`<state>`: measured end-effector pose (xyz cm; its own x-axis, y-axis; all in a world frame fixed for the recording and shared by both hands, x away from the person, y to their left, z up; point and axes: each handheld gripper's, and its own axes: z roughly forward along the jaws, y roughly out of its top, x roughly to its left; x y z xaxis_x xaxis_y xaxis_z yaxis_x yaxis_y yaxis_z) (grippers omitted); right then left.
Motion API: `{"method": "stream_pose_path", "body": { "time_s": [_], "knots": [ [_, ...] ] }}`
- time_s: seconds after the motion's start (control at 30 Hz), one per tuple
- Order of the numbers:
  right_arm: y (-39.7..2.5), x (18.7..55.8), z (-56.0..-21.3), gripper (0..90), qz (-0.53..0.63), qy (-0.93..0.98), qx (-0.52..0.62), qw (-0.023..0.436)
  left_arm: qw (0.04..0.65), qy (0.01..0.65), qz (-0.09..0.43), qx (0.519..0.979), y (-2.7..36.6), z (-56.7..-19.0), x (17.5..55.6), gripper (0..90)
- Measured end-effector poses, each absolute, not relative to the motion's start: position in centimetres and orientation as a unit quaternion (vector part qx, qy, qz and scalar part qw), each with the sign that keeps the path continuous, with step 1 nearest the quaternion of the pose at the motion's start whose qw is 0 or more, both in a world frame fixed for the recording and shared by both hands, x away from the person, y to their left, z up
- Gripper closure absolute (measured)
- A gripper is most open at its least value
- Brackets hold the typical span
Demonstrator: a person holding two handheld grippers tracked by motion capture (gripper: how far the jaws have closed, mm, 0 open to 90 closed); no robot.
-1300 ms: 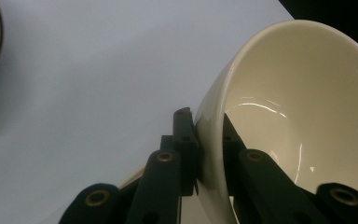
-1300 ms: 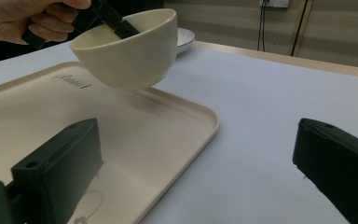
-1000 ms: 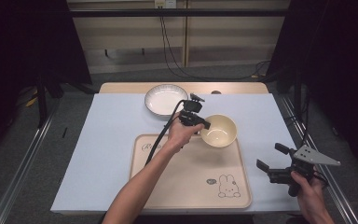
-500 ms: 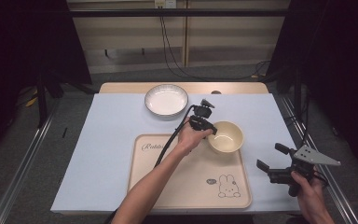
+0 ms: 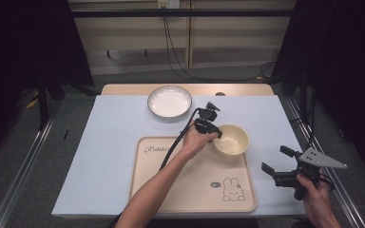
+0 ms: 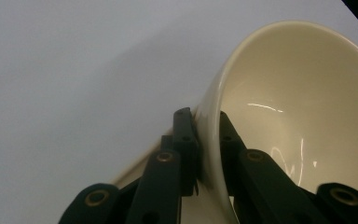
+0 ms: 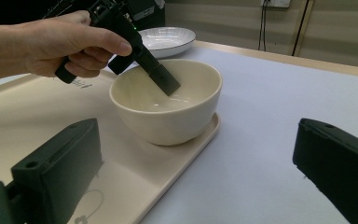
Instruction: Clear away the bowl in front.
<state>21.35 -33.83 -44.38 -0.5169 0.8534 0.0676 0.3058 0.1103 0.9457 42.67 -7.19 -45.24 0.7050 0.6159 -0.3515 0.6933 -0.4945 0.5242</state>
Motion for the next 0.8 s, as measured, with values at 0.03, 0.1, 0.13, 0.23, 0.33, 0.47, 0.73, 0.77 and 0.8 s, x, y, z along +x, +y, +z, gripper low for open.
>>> {"method": "stream_pose_path", "body": {
  "time_s": [0.03,0.1,0.13,0.23,0.33,0.47,0.73,0.77,0.8],
  "knots": [
    [-33.81,21.34,-44.37,0.8,0.523,0.696,0.417,0.261,0.331,0.375,-0.057,0.864,-7.23,-45.25,42.67,83.3],
    [-33.85,21.35,-44.37,0.8,0.522,0.698,0.415,0.261,0.330,0.376,-0.066,0.863,-7.18,-45.23,42.79,83.1],
    [-33.84,21.35,-44.38,0.7,0.522,0.698,0.415,0.262,0.329,0.368,-0.068,0.867,-7.04,-45.27,42.94,83.1],
    [-33.87,21.33,-44.36,0.7,0.522,0.698,0.415,0.261,0.338,0.376,-0.060,0.861,-7.32,-45.32,42.71,83.1],
    [-33.84,21.35,-44.37,0.7,0.521,0.698,0.415,0.262,0.334,0.364,-0.053,0.868,-7.40,-45.20,42.73,82.9],
    [-33.87,21.34,-44.36,0.7,0.522,0.699,0.415,0.260,0.340,0.366,-0.055,0.865,-7.48,-45.18,42.64,82.7],
    [-33.84,21.37,-44.38,0.7,0.522,0.699,0.414,0.259,0.332,0.360,-0.042,0.871,-7.34,-45.53,42.69,71.9],
    [-33.83,21.37,-44.38,0.7,0.521,0.700,0.414,0.259,0.336,0.360,-0.045,0.869,-7.27,-45.56,42.72,68.9],
    [-33.84,21.37,-44.39,0.7,0.521,0.700,0.414,0.259,0.343,0.362,-0.048,0.865,-7.23,-45.57,42.70,67.0]
  ]
}}
